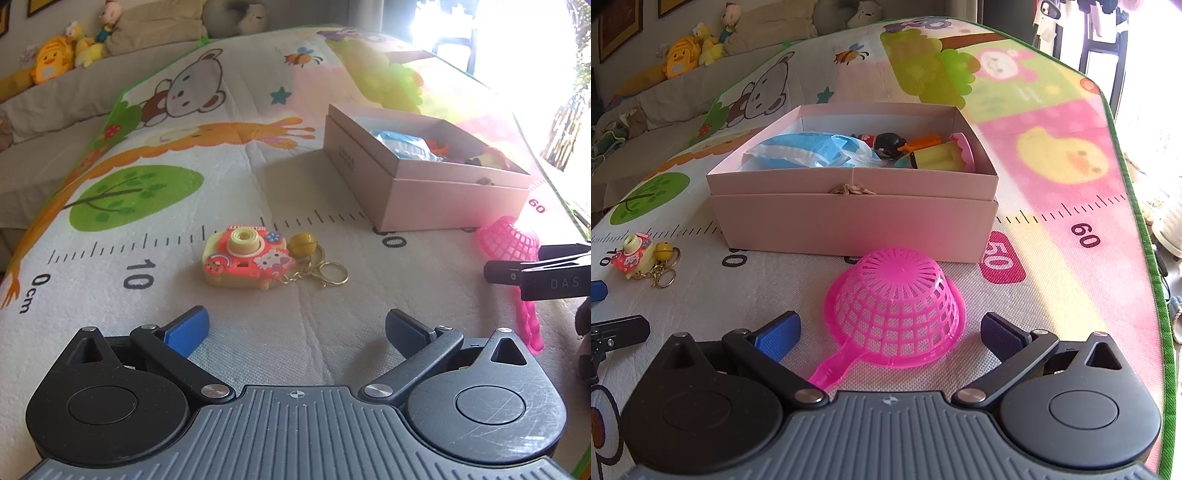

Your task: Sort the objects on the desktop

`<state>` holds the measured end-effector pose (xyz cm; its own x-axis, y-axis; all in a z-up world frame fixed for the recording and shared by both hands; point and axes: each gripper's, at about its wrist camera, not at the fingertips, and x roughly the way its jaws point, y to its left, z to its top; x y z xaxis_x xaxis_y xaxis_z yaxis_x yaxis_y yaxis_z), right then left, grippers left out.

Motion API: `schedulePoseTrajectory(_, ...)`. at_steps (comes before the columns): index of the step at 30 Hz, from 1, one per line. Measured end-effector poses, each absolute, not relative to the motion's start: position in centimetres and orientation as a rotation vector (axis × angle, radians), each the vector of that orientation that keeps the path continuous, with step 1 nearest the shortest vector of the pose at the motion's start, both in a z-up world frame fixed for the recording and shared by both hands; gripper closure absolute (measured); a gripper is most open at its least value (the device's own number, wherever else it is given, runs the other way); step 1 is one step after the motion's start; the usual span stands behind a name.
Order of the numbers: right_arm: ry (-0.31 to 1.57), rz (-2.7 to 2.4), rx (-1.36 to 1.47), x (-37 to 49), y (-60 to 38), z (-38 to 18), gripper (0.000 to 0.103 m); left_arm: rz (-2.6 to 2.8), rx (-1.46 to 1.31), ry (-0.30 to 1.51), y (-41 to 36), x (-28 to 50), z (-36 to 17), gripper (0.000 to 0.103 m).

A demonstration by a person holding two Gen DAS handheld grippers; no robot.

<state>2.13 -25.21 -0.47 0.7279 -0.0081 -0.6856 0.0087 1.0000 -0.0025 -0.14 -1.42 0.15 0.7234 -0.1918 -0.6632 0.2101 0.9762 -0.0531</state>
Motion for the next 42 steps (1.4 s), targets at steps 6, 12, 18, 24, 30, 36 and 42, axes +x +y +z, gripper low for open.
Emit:
schedulePoseTrajectory(6, 0.752, -0.005, 0.005, 2.2, -25.1, -0.5, 0.0, -0.19, 0.037, 0.734, -1.4, 0.0, 0.2, 0.0)
schedulePoseTrajectory(12, 0.752, -0.006, 0.005, 2.1, -25.1, -0.5, 0.0, -0.075, -0.016, 0.635, 0.4, 0.8, 1.3, 0.0)
schedulePoseTrajectory(18, 0.746, 0.0, 0.004, 2.1, -25.1, -0.4, 0.0, -0.084, -0.035, 0.712, 1.4, 3.9, 1.0, 0.021)
schedulePoseTrajectory(24, 0.72, 0.028, -0.034, 1.9, -24.5, -0.2, 0.001, -0.076, 0.011, 0.723, 0.2, 4.8, 0.6, 0.023)
schedulePoseTrajectory(30, 0.727, 0.033, 0.024, 2.4, -25.5, -0.1, 0.011, -0.063, 0.026, 0.726, -0.1, 4.6, 0.8, 0.036)
schedulePoseTrajectory(36, 0.75, 0.019, 0.003, 3.2, -25.6, 0.4, 0.019, -0.093, 0.022, 0.708, -0.5, 3.4, 0.7, 0.037)
schedulePoseTrajectory(42, 0.781, 0.077, -0.048, 1.7, -24.8, 1.7, 0.019, -0.158, 0.049, 0.7, -1.3, 0.9, 1.7, 0.037)
